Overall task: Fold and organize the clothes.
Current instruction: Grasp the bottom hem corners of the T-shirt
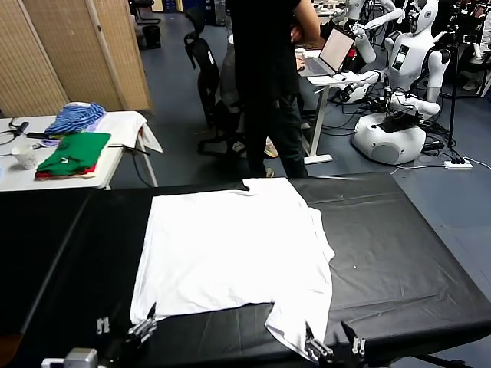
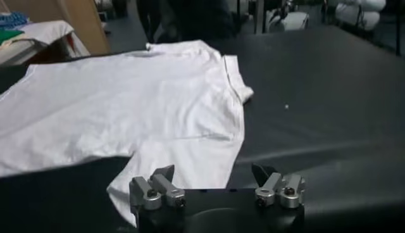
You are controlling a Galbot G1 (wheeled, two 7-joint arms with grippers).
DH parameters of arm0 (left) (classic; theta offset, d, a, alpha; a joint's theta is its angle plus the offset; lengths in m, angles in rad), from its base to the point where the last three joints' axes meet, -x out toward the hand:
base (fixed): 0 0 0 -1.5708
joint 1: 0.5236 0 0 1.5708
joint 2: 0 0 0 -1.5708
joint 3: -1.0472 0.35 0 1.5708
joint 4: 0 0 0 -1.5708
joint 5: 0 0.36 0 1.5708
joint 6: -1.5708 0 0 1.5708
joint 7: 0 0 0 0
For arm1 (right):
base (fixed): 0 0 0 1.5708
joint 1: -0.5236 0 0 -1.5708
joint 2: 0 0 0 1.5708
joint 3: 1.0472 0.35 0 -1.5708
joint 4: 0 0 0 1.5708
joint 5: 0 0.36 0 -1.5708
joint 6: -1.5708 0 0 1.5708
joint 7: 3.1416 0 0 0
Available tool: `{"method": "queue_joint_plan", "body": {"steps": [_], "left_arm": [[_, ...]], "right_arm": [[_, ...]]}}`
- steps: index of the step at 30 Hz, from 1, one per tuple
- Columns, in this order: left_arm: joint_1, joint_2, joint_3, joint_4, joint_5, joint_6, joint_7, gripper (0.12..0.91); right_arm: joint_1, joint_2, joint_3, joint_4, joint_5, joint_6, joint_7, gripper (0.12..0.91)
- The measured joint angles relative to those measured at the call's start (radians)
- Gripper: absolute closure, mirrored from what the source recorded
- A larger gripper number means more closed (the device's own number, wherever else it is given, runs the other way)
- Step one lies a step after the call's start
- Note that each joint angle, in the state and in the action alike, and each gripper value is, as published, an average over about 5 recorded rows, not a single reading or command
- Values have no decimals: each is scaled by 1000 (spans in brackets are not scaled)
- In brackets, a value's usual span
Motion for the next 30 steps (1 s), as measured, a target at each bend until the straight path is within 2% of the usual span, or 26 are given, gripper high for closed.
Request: {"method": "queue_joint_plan", "body": {"steps": [3, 6, 9, 14, 17, 20, 28, 30], "left_arm": [[-4, -1, 1, 12, -8, 17, -11, 123], [-8, -4, 3, 17, -15, 24, -19, 123], [-11, -7, 4, 19, -20, 27, -23, 123], [-10, -9, 4, 15, -24, 37, -25, 124], [-8, -11, 4, 12, -25, 43, -25, 123], [-6, -12, 4, 9, -25, 49, -25, 123], [-8, -13, 6, 0, -37, 71, -20, 133], [-9, -13, 9, -3, -42, 77, -17, 188]], "right_arm": [[3, 2, -5, -3, 6, -7, 4, 121], [5, 2, -9, -6, 13, -12, 6, 182], [5, 3, -16, -8, 16, -16, 7, 341], [2, 5, -27, -11, 36, -30, 18, 663], [3, 6, -24, -10, 64, -41, 28, 804], [2, 6, -20, -4, 83, -50, 37, 853], [-6, 5, -12, 15, 91, -51, 45, 883], [-8, 5, -10, 22, 96, -52, 52, 884]]}}
